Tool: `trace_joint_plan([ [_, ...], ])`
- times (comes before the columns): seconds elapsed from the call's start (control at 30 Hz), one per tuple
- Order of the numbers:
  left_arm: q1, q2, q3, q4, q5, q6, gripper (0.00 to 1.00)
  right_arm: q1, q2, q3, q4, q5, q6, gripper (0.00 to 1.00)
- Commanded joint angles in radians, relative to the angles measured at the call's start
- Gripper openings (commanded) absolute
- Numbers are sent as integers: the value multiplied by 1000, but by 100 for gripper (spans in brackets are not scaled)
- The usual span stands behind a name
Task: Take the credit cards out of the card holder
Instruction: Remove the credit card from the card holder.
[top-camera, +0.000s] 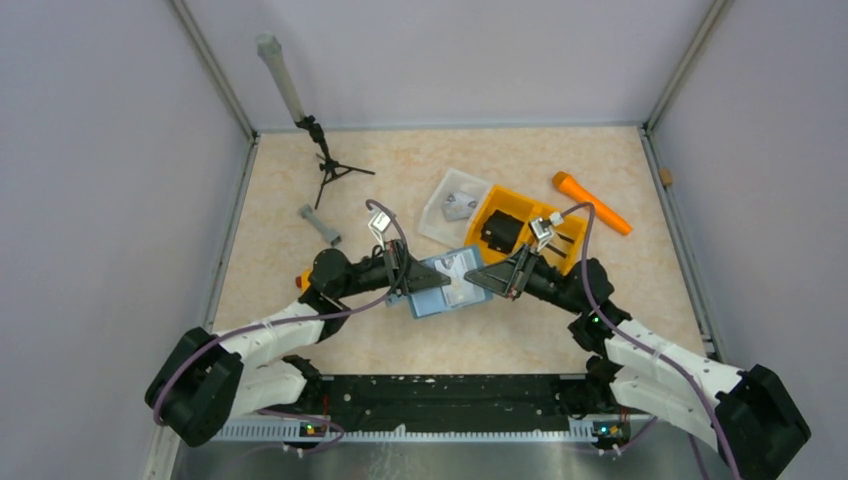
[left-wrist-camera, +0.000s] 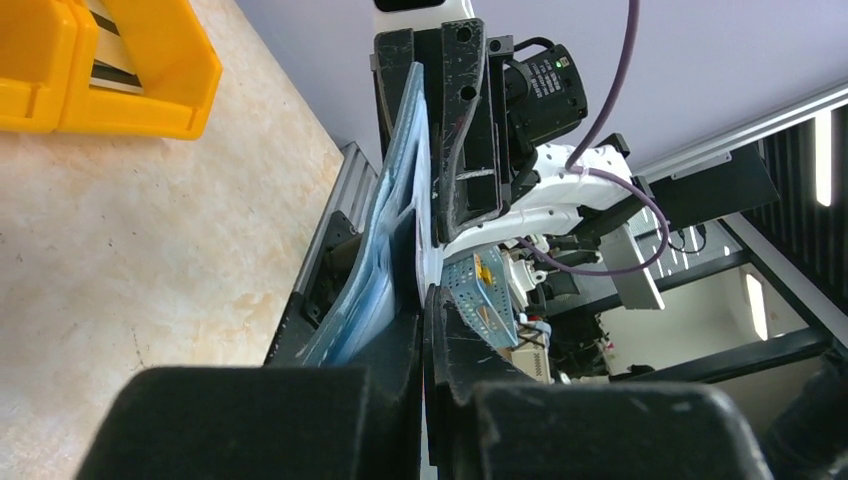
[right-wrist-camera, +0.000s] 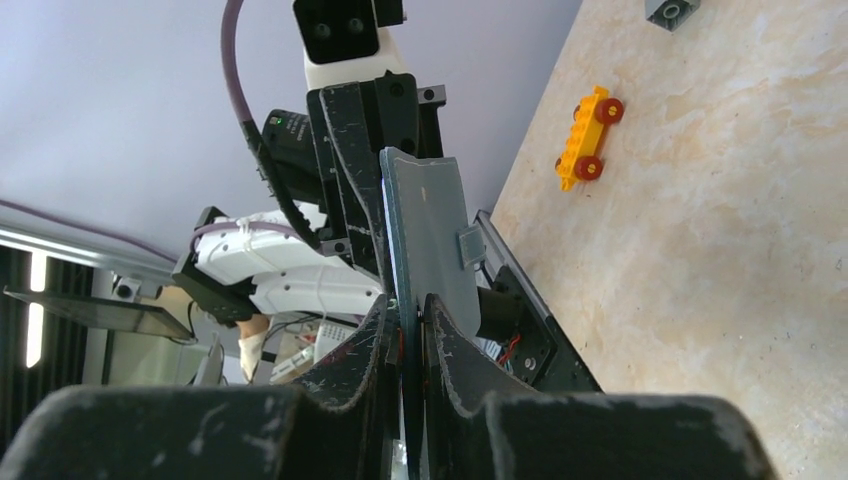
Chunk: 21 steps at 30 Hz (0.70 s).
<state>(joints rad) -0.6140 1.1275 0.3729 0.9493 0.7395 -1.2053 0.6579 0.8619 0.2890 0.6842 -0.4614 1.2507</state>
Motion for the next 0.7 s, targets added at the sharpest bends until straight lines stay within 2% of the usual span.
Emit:
trace_joint_plan([
  [0.0,29,-32,-20,24,6,21,0,-12,-60,16,-6,11,-24,7],
  [0.17,90,-70,-18,-95,76,56,0,-49,-121,47,-145,7,-82,4],
  [0.4,171,-155,5,-329,122,145,0,-119,-157,39,-240,-11,-149,2],
  [0.5,216,-193,33,-507,78,213,0,-157,-191,56,-393,37,-241,2],
  [0.67,231,-191,74,-557,-6,216,0,-169,-290,148,-671,212,-418,2],
])
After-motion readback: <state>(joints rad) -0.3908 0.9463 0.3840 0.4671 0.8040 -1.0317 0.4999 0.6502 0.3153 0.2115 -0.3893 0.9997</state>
